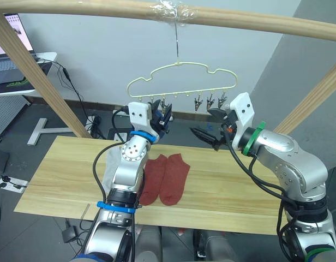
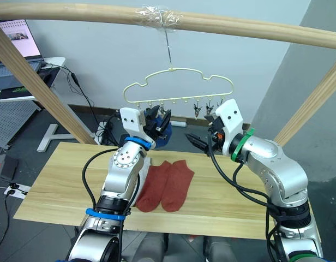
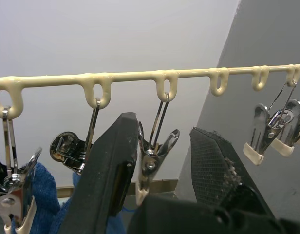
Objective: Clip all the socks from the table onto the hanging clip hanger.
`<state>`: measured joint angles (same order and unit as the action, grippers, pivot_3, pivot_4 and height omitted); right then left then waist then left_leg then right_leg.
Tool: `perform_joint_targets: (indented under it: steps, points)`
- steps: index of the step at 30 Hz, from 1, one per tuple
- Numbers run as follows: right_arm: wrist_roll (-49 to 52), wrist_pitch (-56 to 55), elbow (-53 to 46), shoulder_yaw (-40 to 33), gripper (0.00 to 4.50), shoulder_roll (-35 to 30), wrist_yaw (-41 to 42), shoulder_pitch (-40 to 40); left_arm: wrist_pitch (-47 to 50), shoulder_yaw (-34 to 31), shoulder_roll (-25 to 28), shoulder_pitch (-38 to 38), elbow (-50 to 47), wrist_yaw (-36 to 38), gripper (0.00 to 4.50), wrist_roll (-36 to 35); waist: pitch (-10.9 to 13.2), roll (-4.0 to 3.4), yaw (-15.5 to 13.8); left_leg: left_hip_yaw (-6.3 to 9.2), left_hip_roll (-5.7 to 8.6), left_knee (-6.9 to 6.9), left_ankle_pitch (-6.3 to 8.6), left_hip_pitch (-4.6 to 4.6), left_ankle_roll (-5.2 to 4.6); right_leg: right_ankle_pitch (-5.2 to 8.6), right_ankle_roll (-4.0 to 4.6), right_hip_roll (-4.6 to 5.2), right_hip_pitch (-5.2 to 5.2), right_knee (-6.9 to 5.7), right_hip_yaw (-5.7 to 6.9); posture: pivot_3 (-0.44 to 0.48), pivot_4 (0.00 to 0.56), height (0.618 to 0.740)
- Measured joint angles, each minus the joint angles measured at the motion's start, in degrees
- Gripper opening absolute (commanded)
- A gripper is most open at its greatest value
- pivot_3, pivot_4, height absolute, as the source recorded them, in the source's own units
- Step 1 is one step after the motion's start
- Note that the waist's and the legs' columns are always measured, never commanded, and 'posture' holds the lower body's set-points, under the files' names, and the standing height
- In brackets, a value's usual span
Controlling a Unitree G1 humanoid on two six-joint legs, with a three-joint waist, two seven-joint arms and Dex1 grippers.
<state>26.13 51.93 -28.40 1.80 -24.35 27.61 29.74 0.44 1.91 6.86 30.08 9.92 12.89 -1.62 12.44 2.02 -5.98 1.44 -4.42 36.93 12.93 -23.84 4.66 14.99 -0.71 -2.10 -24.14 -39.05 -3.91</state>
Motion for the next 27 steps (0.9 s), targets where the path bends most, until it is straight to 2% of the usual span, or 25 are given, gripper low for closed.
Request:
perform_joint_targets:
  steps: [12,15,17,21,27]
  points:
    - [0.4,0.1,0.0,0.0,4.5,0.0,-0.2,0.2,-1.0,0.0,-0.3,0.9,0.9,-1.0,2.07,0.5,0.0,0.0,0.0,0.0,0.0,0.01,0.0,0.0,0.0,0.0,0.0,0.0,0.0,-0.01,0.0,0.193,0.162,0.74]
    - [0.4,0.1,0.0,0.0,4.5,0.0,-0.2,0.2,-0.7,-0.1,-0.6,0.9,1.2,-0.9,1.52,0.1,0.0,0.0,0.0,0.0,0.0,0.01,0.0,0.0,0.0,0.0,0.0,0.0,0.0,0.0,0.0,0.193,0.162,0.74]
    - [0.4,0.1,0.0,0.0,4.5,0.0,-0.2,0.2,-0.1,-0.2,-0.9,0.9,1.3,-1.0,0.84,-0.5,0.0,0.01,0.0,0.0,0.0,0.01,0.0,0.0,0.0,0.0,0.0,0.0,0.0,-0.01,0.0,0.193,0.162,0.74]
    - [0.5,0.1,0.0,0.0,4.5,0.0,-0.2,0.2,0.5,-0.6,-1.1,1.4,1.3,-0.9,0.08,-1.2,-0.1,-0.02,0.0,0.0,0.0,0.01,0.0,0.02,0.0,-0.01,0.0,0.0,0.02,-0.02,-0.01,0.197,0.161,0.74]
    - [0.5,0.1,0.0,0.0,4.5,0.1,-0.3,0.2,0.4,-0.6,-1.1,1.4,1.3,-0.8,0.02,-1.4,-0.1,-0.04,0.0,0.0,0.0,0.02,0.0,0.02,-0.01,-0.01,0.0,0.0,0.02,-0.02,0.0,0.204,0.164,0.74]
